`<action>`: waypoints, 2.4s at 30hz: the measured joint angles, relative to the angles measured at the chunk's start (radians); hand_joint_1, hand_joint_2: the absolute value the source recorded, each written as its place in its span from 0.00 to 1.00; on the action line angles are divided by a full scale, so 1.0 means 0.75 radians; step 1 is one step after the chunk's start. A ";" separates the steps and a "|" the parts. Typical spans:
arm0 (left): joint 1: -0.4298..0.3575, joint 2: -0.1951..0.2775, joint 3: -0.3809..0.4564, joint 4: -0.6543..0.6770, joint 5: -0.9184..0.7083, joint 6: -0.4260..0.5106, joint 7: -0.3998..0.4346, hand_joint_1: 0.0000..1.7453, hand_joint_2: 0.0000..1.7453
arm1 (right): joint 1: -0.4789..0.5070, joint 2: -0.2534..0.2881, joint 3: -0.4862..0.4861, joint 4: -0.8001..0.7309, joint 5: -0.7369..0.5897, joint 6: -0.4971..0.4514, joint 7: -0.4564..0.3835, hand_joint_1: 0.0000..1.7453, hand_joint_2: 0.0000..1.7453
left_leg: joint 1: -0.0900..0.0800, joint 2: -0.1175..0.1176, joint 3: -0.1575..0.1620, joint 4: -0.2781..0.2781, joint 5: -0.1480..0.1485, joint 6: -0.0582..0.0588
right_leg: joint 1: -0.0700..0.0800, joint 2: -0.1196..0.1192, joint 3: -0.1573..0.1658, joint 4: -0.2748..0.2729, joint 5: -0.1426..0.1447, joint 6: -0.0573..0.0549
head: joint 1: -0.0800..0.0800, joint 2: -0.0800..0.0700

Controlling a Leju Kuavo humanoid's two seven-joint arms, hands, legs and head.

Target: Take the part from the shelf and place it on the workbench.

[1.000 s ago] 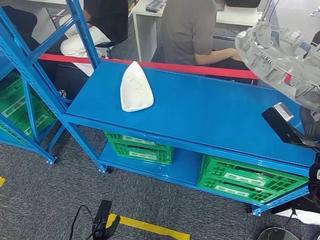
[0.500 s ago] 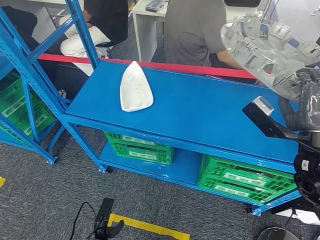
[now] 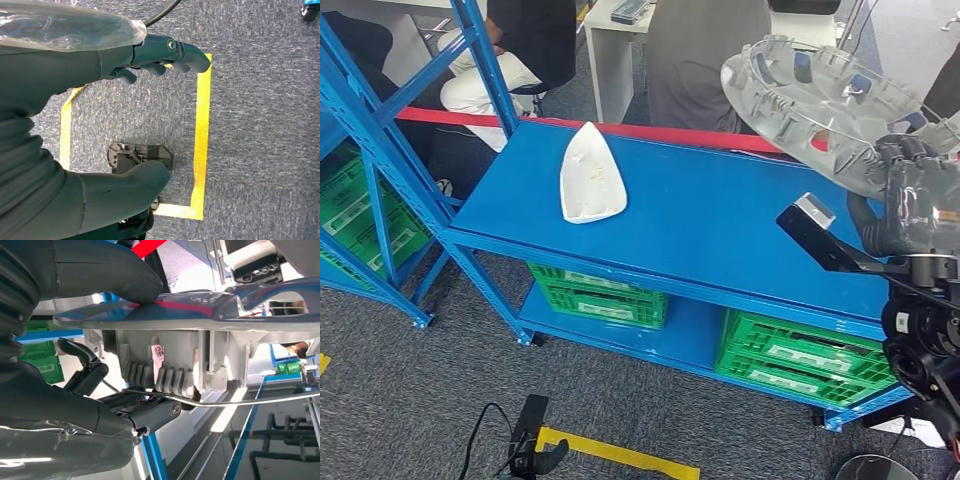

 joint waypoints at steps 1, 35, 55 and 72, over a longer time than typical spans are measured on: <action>0.000 0.000 0.000 0.000 0.000 -0.001 0.000 0.00 1.00 | -0.003 0.002 0.003 0.004 -0.001 0.000 -0.002 1.00 1.00 | 0.000 0.000 0.000 0.000 0.000 0.000 | 0.000 0.000 0.000 0.000 0.000 0.000 | 0.000 0.000; 0.002 0.002 0.002 0.000 0.021 0.026 -0.027 0.00 1.00 | -0.105 0.182 0.172 0.130 -0.596 -0.089 -0.202 1.00 1.00 | 0.000 0.000 0.000 0.000 0.000 -0.001 | 0.000 0.000 -0.001 0.000 0.000 0.000 | 0.000 0.000; 0.001 0.010 0.003 0.000 0.011 0.011 -0.023 0.00 1.00 | -0.107 0.189 0.194 0.129 -0.530 -0.096 -0.208 1.00 1.00 | -0.003 0.000 0.001 -0.003 0.001 0.009 | -0.004 0.001 0.002 -0.010 0.005 0.008 | 0.000 0.000; 0.003 0.014 0.005 0.001 0.012 0.010 -0.018 0.00 1.00 | -0.092 0.193 0.190 0.129 -0.517 -0.110 -0.205 1.00 1.00 | 0.060 -0.004 0.000 0.027 -0.027 -0.074 | -0.049 0.016 -0.115 0.072 0.048 0.033 | 0.002 0.000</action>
